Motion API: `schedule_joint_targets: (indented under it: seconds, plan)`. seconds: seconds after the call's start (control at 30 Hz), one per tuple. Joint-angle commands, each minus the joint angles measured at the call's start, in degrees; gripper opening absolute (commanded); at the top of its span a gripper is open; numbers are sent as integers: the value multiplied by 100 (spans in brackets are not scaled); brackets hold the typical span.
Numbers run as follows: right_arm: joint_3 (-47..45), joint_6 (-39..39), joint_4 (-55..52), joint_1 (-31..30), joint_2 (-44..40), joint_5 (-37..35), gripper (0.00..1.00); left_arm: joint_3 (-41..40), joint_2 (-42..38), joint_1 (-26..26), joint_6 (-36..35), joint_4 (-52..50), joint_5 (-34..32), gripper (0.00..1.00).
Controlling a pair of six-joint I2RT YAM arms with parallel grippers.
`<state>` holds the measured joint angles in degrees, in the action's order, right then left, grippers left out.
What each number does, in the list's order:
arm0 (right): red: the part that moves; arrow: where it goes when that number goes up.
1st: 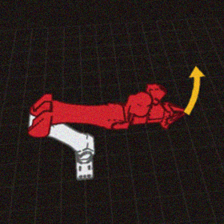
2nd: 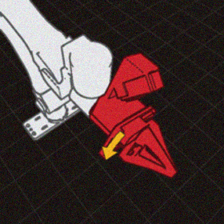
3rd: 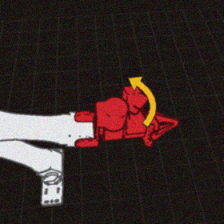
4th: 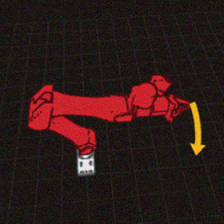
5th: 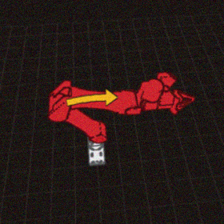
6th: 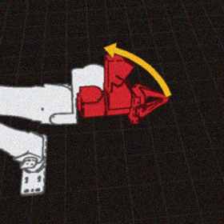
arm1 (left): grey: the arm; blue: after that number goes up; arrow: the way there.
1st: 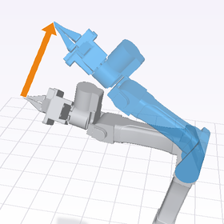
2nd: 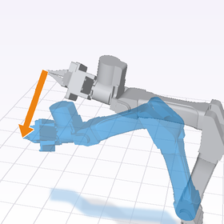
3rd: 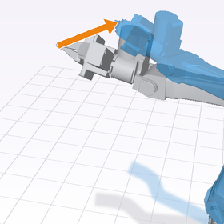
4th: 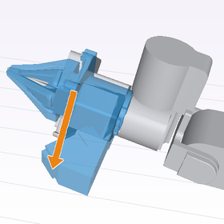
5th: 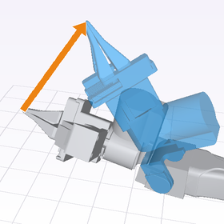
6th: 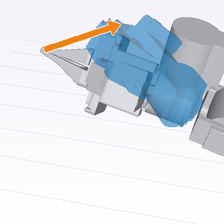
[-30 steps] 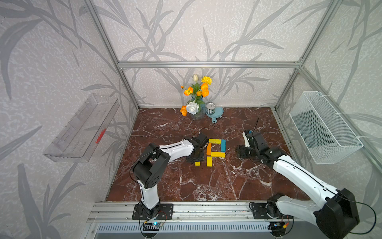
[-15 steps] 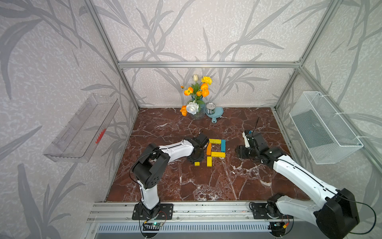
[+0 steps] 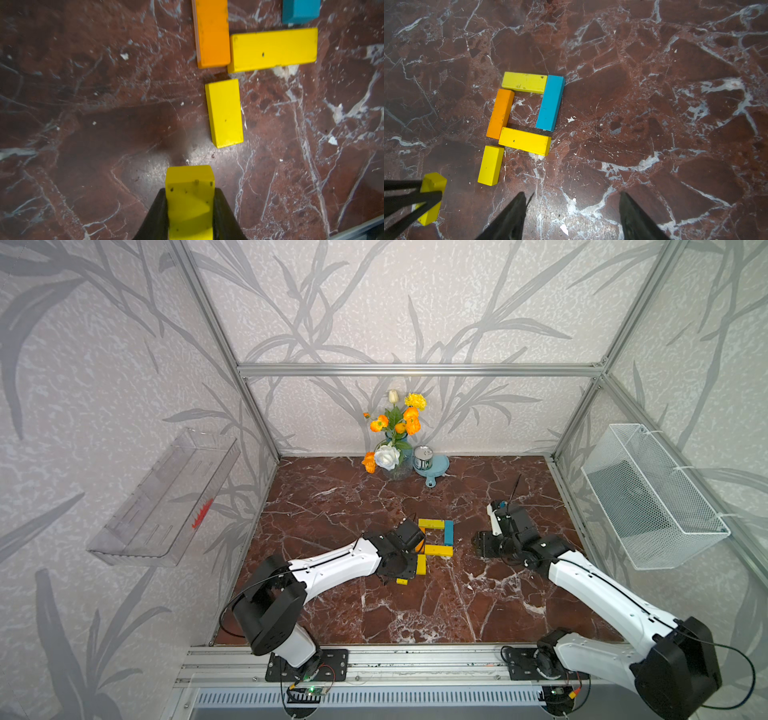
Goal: Assemble the letter p with building blocks
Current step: Pick up the building block from the center of the board, then assemble the building block at the center of the board.
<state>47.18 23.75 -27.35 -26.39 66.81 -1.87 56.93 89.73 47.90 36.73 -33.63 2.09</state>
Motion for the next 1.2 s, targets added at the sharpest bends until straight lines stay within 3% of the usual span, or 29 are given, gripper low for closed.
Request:
schedule_joint_targets:
  seconds: [0.0, 0.17, 0.33, 1.17]
  plan:
    - [218, -80, 11, 43, 103, -27, 73, -229, 0, 176, 96, 97, 75, 0]
    - [168, -57, 78, 45, 63, -4, 83, -80, 316, 545, 190, 323, 23, 0]
    - [118, -71, 16, 90, -13, -56, 87, 69, 625, 648, 246, 648, 181, 0]
    - [-183, -19, -20, 216, -297, 3, 90, 305, 1160, 721, 756, 812, -71, 3]
